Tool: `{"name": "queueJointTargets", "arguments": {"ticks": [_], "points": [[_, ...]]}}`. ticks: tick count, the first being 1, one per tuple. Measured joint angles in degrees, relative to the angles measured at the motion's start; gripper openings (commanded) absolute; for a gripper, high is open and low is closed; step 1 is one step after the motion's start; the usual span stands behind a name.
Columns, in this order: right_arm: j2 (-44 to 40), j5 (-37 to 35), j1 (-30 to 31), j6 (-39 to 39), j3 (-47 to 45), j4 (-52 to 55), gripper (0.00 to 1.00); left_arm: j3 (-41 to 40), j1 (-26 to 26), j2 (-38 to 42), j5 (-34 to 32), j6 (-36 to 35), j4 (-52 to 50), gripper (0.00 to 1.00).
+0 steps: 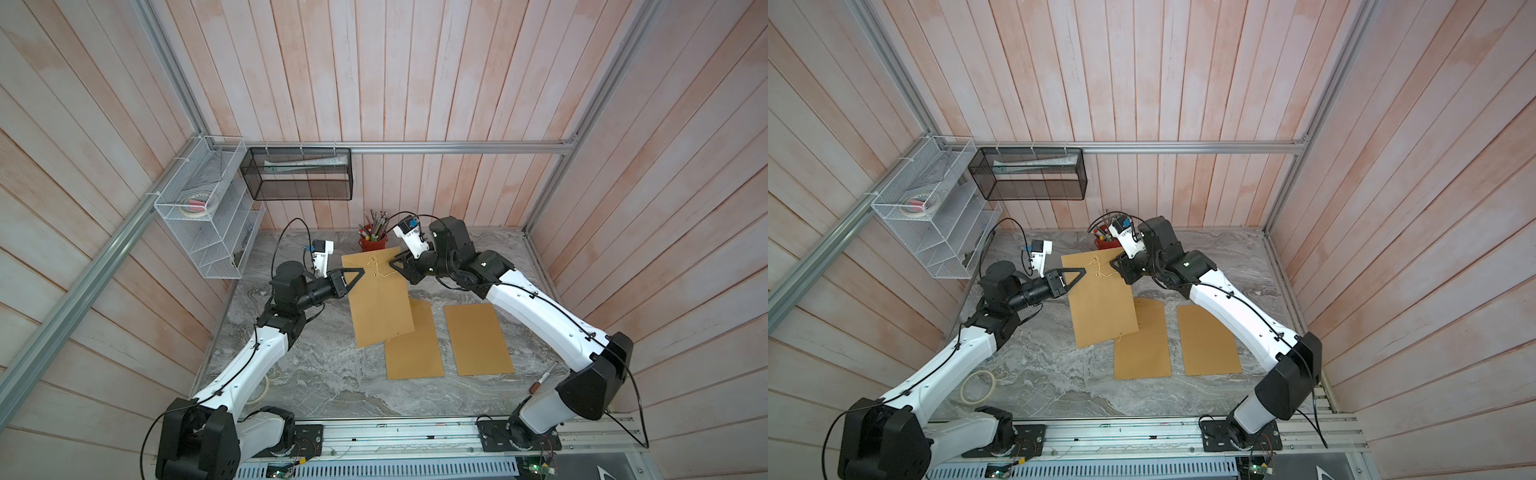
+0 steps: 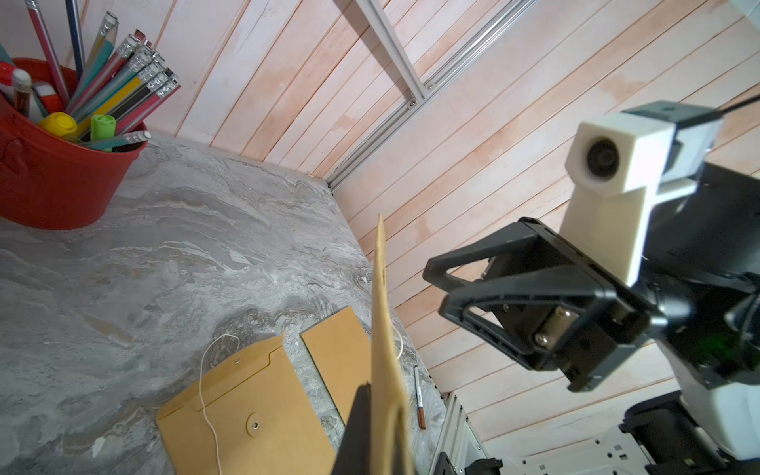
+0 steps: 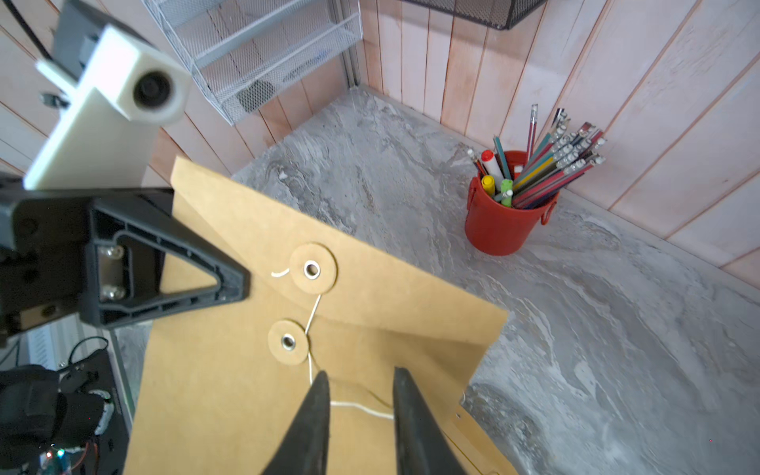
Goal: Open the file bag
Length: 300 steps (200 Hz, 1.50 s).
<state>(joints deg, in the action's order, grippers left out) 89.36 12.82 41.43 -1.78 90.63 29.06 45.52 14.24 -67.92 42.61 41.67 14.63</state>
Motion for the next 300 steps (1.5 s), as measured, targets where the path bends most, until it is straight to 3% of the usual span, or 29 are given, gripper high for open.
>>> {"name": "queueJointTargets", "arguments": {"ticks": [47,112,244,268,288,300], "points": [[-3.19,-4.02,2.19,6.62,-2.75,2.93,0.41,3.78,0.00,-0.76,0.46,-2.84,-5.88,0.00],[-2.36,-7.06,4.37,12.39,-2.71,4.37,0.42,3.89,0.00,-1.09,1.33,-4.17,-8.96,0.00],[2.08,-8.28,5.57,14.78,-1.55,5.51,0.38,3.89,0.00,-1.09,2.80,-4.39,-9.18,0.00],[2.82,-8.28,5.79,15.06,-1.53,5.53,0.34,3.89,0.00,-1.07,2.91,-4.44,-9.18,0.00],[3.06,-8.50,5.79,15.23,-1.42,5.57,0.23,3.89,0.00,-1.07,3.15,-4.44,-9.18,0.00],[3.15,-8.70,5.79,15.02,-1.27,5.55,0.11,3.89,0.00,-1.07,3.26,-4.44,-9.18,0.00]]}}
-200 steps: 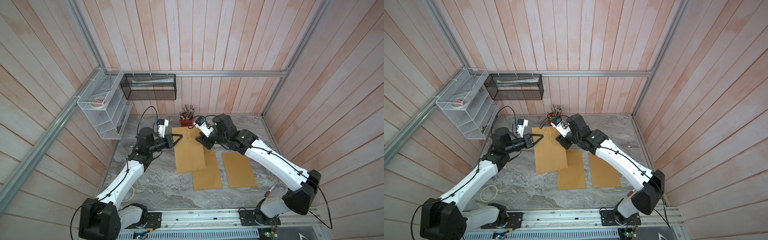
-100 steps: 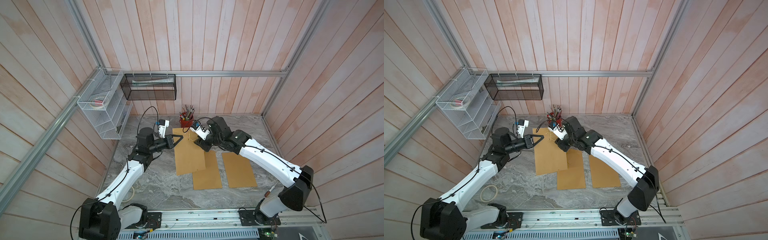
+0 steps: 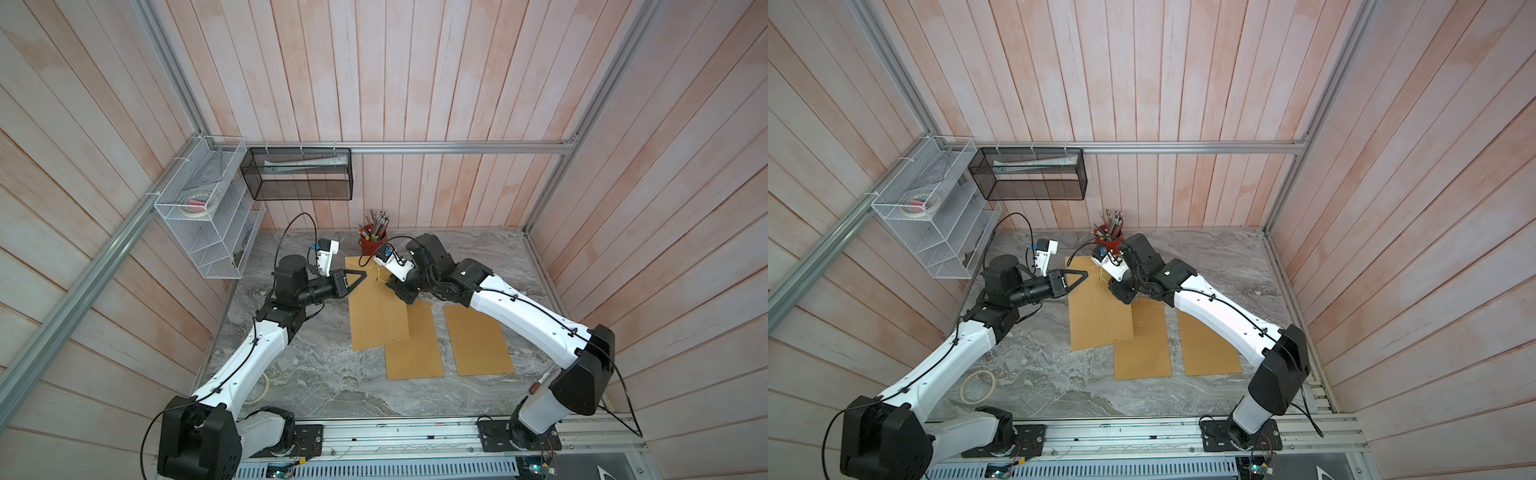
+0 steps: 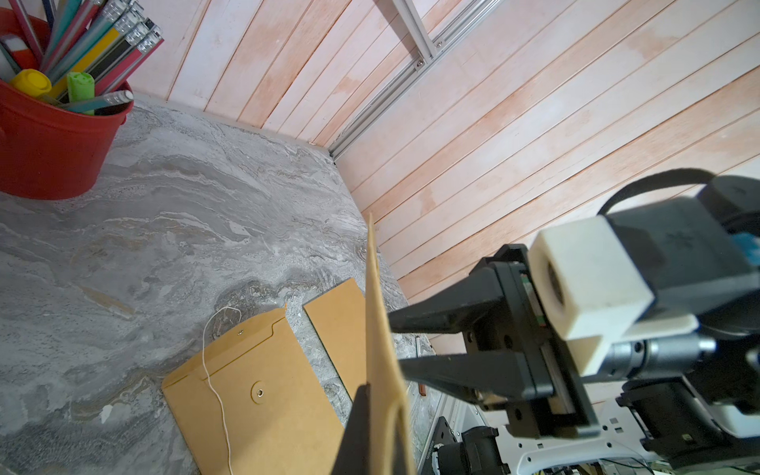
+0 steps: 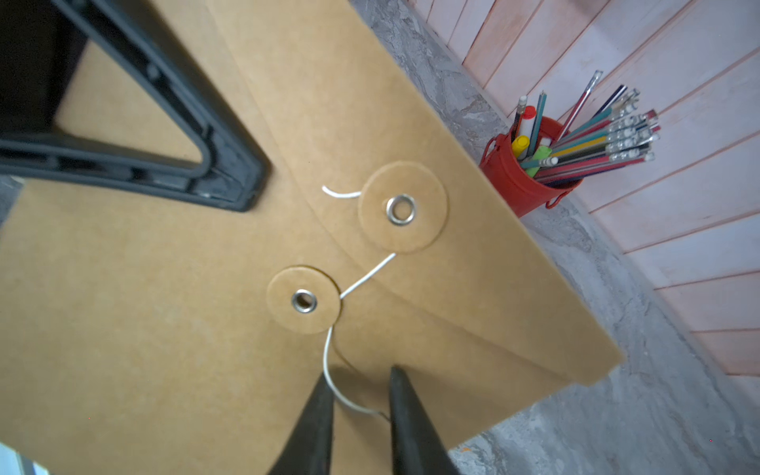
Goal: Open the file bag
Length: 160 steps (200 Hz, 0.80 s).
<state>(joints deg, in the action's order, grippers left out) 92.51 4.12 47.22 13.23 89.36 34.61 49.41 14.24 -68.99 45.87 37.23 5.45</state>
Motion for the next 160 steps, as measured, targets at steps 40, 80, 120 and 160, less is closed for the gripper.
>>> {"name": "queueJointTargets", "arguments": {"ticks": [40,80,120,160], "points": [[0.00,-0.63,0.00,-1.03,0.31,-0.59,0.00,0.00,0.00,0.00,0.15,0.00,0.02,0.00],[0.00,0.42,0.00,-2.89,1.09,-2.19,0.00,-0.02,0.00,0.02,0.15,0.04,0.17,0.00],[0.20,2.97,0.04,-5.40,4.09,-3.72,0.00,-1.42,0.00,0.11,0.37,1.38,3.61,0.00],[2.49,5.57,1.36,-7.04,7.17,-5.22,0.00,-3.08,0.00,0.11,0.66,3.10,7.19,0.00]]}}
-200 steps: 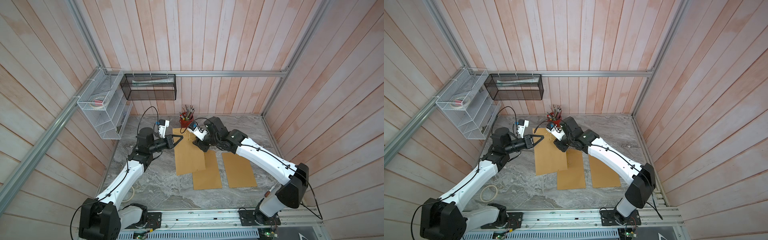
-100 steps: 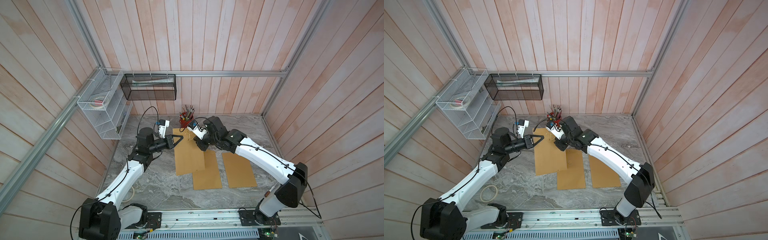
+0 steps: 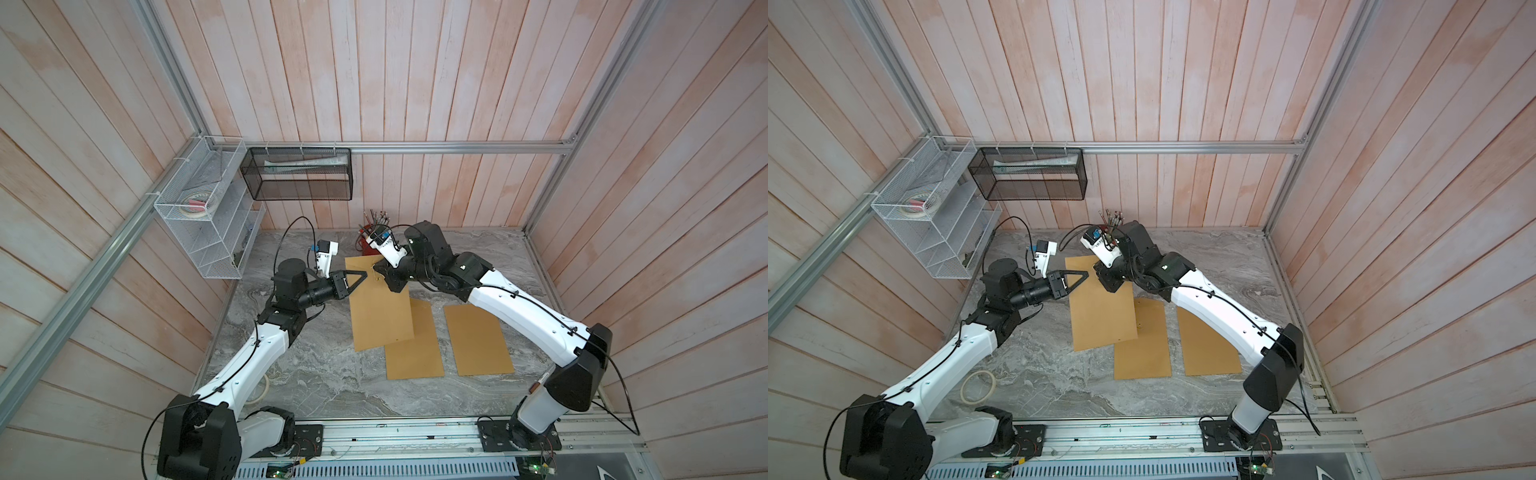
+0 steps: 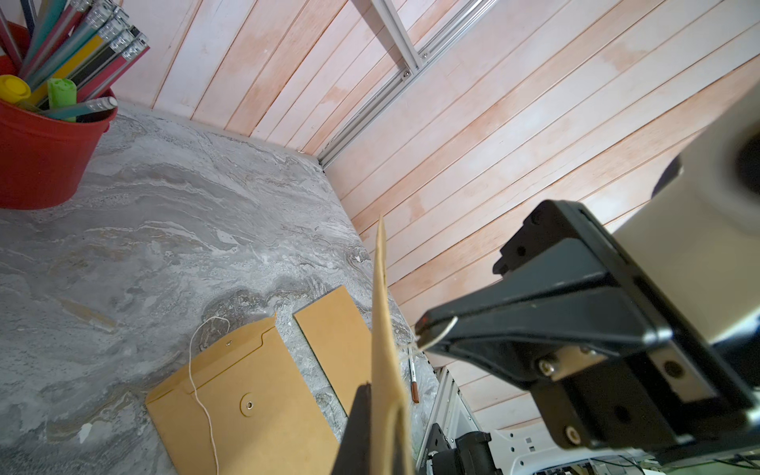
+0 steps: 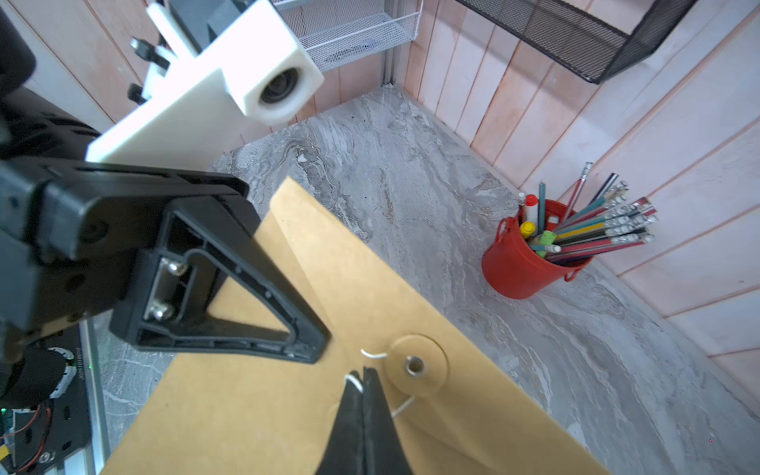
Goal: Open the file bag
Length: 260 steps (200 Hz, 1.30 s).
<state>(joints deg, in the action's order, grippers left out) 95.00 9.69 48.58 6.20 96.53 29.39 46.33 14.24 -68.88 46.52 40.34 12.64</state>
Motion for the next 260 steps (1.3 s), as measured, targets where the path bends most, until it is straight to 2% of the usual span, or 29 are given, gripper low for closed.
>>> {"name": "queueJointTargets", "arguments": {"ticks": [55,113,170,199,260], "points": [[2.14,2.05,1.97,-0.98,0.52,-0.83,0.00,-0.81,-0.22,0.33,-0.98,1.57,1.99,0.00],[-3.78,1.49,1.79,-3.76,-7.34,-1.53,0.00,-1.31,-0.85,1.77,-4.76,3.67,5.77,0.00],[-5.81,0.92,-5.88,-8.70,-8.83,-2.32,0.00,-1.66,-0.96,2.03,-4.96,4.76,8.17,0.00],[-4.33,1.20,-9.05,-9.70,-5.40,-2.03,0.00,-2.97,-0.98,2.45,-4.83,5.14,9.07,0.00],[0.57,4.35,-9.14,-9.62,4.04,-1.75,0.00,-4.33,-1.01,3.74,-4.76,5.38,9.44,0.00]]}}
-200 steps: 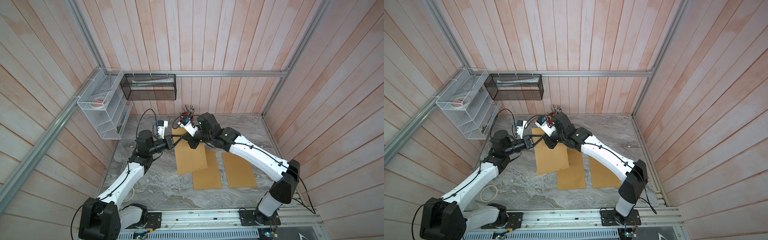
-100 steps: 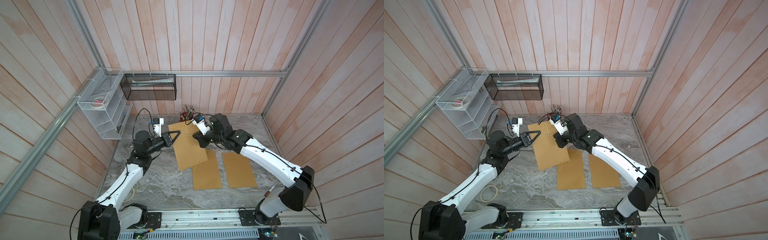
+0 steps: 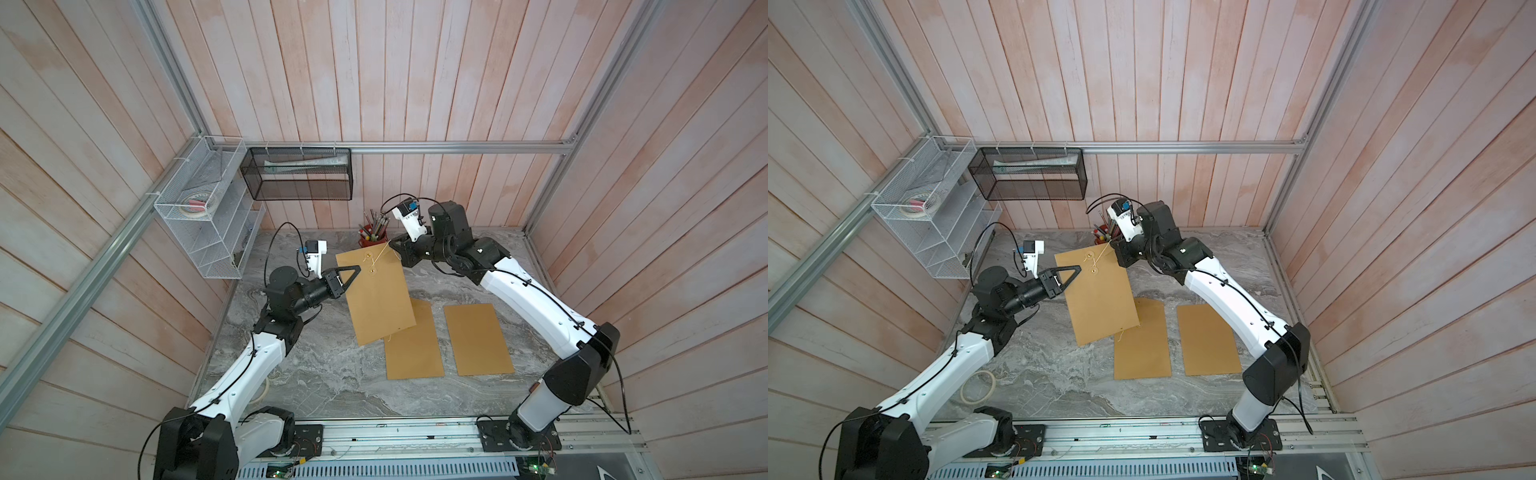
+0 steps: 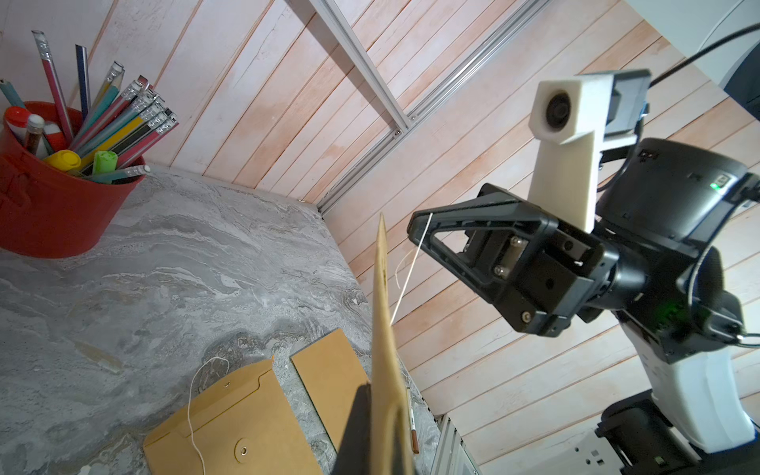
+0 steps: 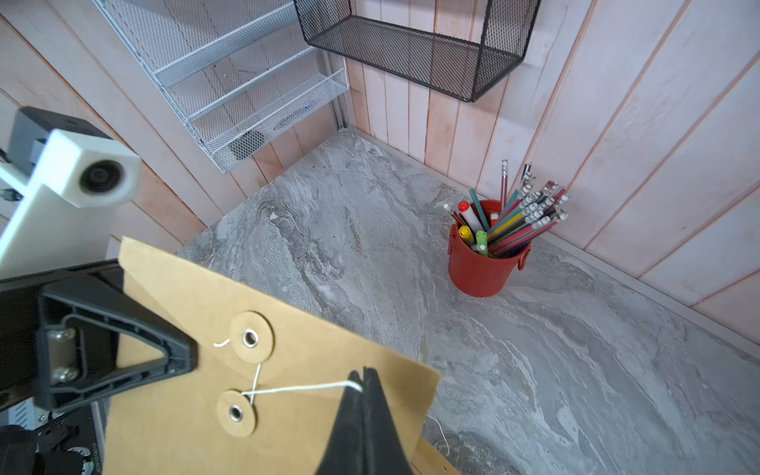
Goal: Open the file bag
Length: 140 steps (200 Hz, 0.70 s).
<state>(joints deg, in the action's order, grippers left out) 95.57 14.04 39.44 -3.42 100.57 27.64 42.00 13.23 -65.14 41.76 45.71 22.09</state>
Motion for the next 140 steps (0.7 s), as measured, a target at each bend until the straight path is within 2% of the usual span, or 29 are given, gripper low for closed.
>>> {"name": "queueJointTargets", "arguments": {"ticks": [48,81,102,140], "points": [[4.00,2.95,4.66,1.16,7.02,1.11,0.00,-0.85,0.00,0.02,0.39,0.24,0.52,0.00],[5.16,4.76,8.00,1.53,7.45,1.62,0.00,-0.87,0.00,0.00,0.37,0.52,1.27,0.00],[4.66,5.38,8.90,1.49,5.64,1.27,0.00,-0.85,0.00,-0.02,0.13,0.63,1.46,0.00],[-0.81,5.75,9.18,0.15,-5.49,0.22,0.00,-0.85,-0.13,-0.33,-1.33,0.94,1.95,0.00]]}}
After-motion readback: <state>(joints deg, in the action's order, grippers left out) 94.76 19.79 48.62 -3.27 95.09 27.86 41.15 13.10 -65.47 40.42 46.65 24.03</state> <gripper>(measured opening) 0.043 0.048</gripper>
